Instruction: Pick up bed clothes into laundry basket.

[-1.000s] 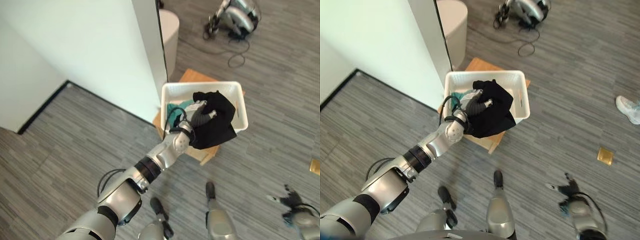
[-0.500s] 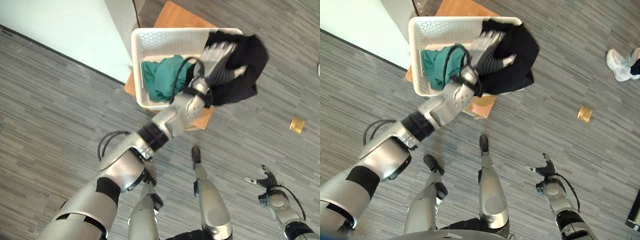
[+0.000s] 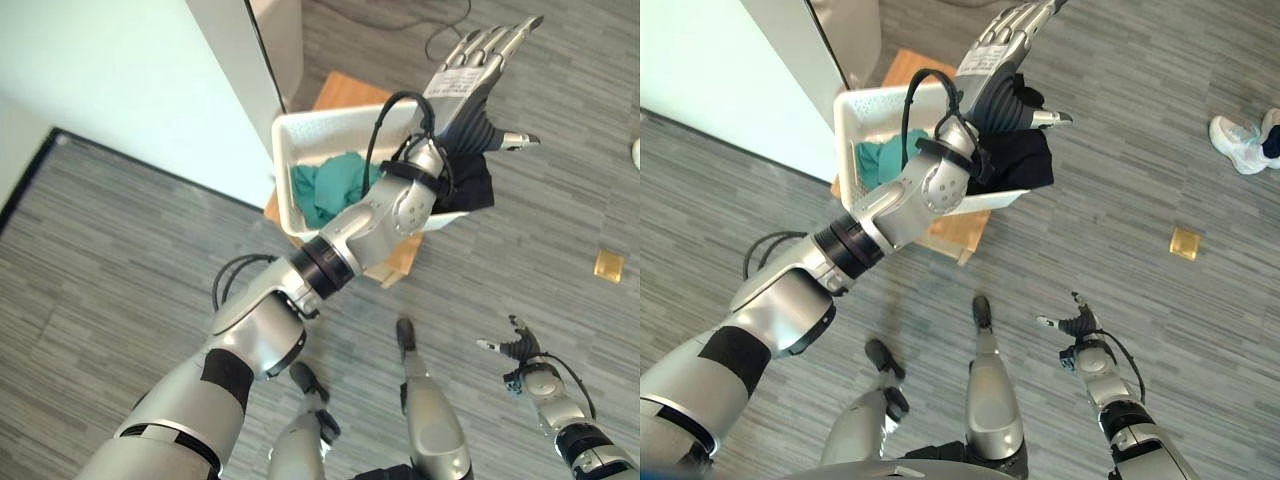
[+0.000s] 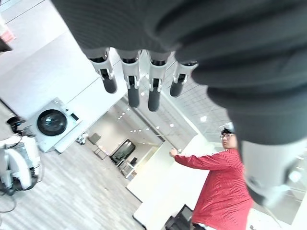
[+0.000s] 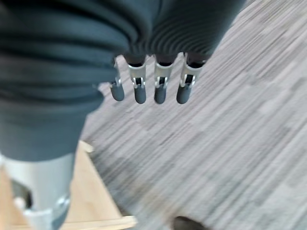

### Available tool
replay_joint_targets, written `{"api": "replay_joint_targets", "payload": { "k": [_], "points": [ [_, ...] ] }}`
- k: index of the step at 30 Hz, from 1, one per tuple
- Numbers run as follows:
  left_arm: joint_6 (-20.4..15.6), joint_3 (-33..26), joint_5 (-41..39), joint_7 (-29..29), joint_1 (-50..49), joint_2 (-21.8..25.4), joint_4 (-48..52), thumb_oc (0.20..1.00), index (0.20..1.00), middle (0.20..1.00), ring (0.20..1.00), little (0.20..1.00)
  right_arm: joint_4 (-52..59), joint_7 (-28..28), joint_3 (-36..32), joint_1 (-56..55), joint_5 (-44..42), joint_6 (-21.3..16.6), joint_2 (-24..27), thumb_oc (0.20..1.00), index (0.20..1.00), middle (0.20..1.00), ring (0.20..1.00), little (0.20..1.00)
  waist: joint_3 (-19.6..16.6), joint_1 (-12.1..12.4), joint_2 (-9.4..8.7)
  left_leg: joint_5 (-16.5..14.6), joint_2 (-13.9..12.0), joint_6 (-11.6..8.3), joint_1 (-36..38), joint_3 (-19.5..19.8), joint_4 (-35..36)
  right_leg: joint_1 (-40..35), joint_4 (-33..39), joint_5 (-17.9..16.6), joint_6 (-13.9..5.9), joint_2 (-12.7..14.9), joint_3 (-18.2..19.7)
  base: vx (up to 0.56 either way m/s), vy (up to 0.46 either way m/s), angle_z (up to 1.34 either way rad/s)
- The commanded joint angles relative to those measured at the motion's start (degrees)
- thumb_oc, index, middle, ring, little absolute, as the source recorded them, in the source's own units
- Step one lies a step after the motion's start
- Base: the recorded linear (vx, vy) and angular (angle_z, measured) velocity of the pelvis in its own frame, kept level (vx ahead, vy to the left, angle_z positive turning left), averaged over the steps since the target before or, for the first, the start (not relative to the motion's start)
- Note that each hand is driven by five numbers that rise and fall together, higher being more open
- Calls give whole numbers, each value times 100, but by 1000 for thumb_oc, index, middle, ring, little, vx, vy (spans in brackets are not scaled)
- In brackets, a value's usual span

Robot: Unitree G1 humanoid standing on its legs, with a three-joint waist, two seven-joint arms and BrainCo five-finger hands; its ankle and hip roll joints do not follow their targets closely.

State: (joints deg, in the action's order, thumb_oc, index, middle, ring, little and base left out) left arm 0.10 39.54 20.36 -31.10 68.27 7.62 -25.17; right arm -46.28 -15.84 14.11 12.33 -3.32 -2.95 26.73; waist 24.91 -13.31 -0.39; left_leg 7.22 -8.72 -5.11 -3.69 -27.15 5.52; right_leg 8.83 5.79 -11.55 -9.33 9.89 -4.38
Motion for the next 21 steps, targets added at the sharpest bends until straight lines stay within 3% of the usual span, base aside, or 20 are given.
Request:
{"api": "replay_joint_targets", "payload": {
  "k": [1, 4, 5, 6, 7, 8, 12, 13, 14, 15, 16, 17, 18, 20, 21],
  "points": [
    [-188, -563, -287, -238, -197, -394, -247, 1000, 1000, 1000, 1000, 1000, 373, 36, 167, -148, 36, -78, 264, 1000, 1000, 1000, 1000, 1000, -752, 363, 43, -853, -247, -226, 240, 316, -52, -271, -79, 879, -352, 0, -496, 62, -33, 3],
    [-297, -758, -562, -158, -818, -380, -72, 1000, 1000, 1000, 1000, 1000, 670, 79, 196, -50, 181, -25, 289, 1000, 1000, 1000, 1000, 1000, -916, 577, 84, -854, -238, -214, 430, 448, -52, -574, -79, 938, -311, -12, -646, 36, -75, 21],
    [-364, -901, -725, -222, -1156, -365, 214, 1000, 1000, 1000, 1000, 1000, 943, 90, 192, -19, 277, -23, 267, 1000, 1000, 1000, 1000, 1000, -1025, 763, 91, -828, -239, -242, 491, 540, -52, -727, -79, 962, -282, 5, -761, 21, -88, 36],
    [-346, -894, -727, -214, -1198, -354, 257, 1000, 1000, 1000, 1000, 1000, 962, 91, 192, -46, 283, -14, 263, 1000, 1000, 1000, 1000, 1000, -1029, 743, 89, -829, -241, -245, 502, 562, -52, -752, -79, 972, -282, 5, -784, 20, -115, 45],
    [-400, -989, -880, -210, -1557, -366, 498, 1000, 1000, 1000, 1000, 1000, 1117, 50, 206, 127, 474, 17, 337, 1000, 1000, 1000, 1000, 1000, -1142, 1011, 107, -793, -244, -270, 542, 676, -52, -929, -79, 1027, -241, 8, -929, 15, -56, 58],
    [-383, -987, -880, -199, -1590, -356, 536, 1000, 1000, 1000, 1000, 1000, 1116, 49, 210, 118, 479, 18, 333, 1000, 1000, 1000, 1000, 1000, -1142, 993, 108, -795, -246, -273, 551, 695, -52, -951, -79, 1035, -241, 6, -949, 8, -97, 65],
    [-408, -1396, -1255, 230, -2666, 276, 1165, 1000, 1000, 1000, 1000, 1000, 1592, -107, 180, 995, 1326, 202, 766, 1000, 1000, 1000, 1000, 1000, -1399, 1771, 200, -648, -242, -288, 637, 1142, -52, -1384, -79, 1124, -172, 64, -1422, 13, -79, 54],
    [-398, -1401, -1257, 237, -2677, 284, 1180, 1000, 1000, 1000, 1000, 1000, 1592, -105, 186, 995, 1327, 205, 763, 1000, 1000, 1000, 1000, 1000, -1418, 1755, 200, -701, -244, -300, 648, 1152, -52, -1403, -79, 1172, -186, 63, -1438, 24, -23, 65],
    [-515, -1695, -1233, 329, -3376, 563, 1625, 1000, 1000, 1000, 1000, 1000, 1871, -227, 35, 1281, 1453, 164, 915, 1000, 1000, 1000, 1000, 1000, -1522, 2107, 226, -623, -202, -264, 637, 1276, -52, -1491, -79, 1131, -156, 95, -1577, 12, -5, 53],
    [-556, -1844, -1235, 348, -3754, 710, 1826, 1000, 1000, 1000, 1000, 1000, 1991, -307, -65, 1349, 1433, 96, 940, 1000, 1000, 1000, 1000, 1000, -1531, 2264, 225, -635, -199, -267, 681, 1347, -52, -1618, -79, 1170, -158, 127, -1716, -30, -4, 47],
    [-546, -1847, -1235, 353, -3767, 717, 1845, 1000, 1000, 1000, 1000, 1000, 1993, -307, -64, 1346, 1433, 95, 937, 1000, 1000, 1000, 1000, 1000, -1540, 2253, 220, -614, -194, -260, 660, 1358, -52, -1603, -79, 1155, -154, 131, -1723, -48, 1, 44],
    [-581, -1934, -1200, 406, -4034, 787, 1930, 1000, 1000, 1000, 1000, 1000, 2108, -445, -265, 1332, 1342, -3, 898, 1000, 1000, 1000, 1000, 1000, -1520, 2448, 234, -542, -243, -271, 645, 1306, -52, -1740, -79, 1199, -130, 181, -2004, -79, -21, 53],
    [-603, -1982, -1213, 466, -4199, 800, 2029, 1000, 1000, 1000, 1000, 1000, 2144, -595, -449, 1267, 1303, -74, 868, 1000, 1000, 1000, 1000, 1000, -1509, 2484, 215, -426, -364, -284, 631, 1028, -52, -1882, -79, 1265, -101, 227, -2368, -135, -16, 86],
    [-661, -2261, -1337, 652, -4577, 915, 2110, 1000, 1000, 1000, 1000, 1000, 2219, -847, -744, 1215, 1245, -177, 857, 1000, 1000, 1000, 1000, 1000, -1498, 2298, 106, -257, -829, -178, 689, -625, -319, -2094, -79, 1238, -37, 326, -3159, -206, -15, 185],
    [-665, -2365, -1495, 792, -4796, 937, 2135, 1000, 1000, 1000, 1000, 1000, 2267, -957, -872, 1186, 1224, -179, 836, 1000, 1000, 1000, 1000, 1000, -1534, 2112, 8, -289, -1105, -51, 800, -1687, -554, -2143, -79, 1185, 4, 377, -3557, -137, -14, 222]
  ]
}}
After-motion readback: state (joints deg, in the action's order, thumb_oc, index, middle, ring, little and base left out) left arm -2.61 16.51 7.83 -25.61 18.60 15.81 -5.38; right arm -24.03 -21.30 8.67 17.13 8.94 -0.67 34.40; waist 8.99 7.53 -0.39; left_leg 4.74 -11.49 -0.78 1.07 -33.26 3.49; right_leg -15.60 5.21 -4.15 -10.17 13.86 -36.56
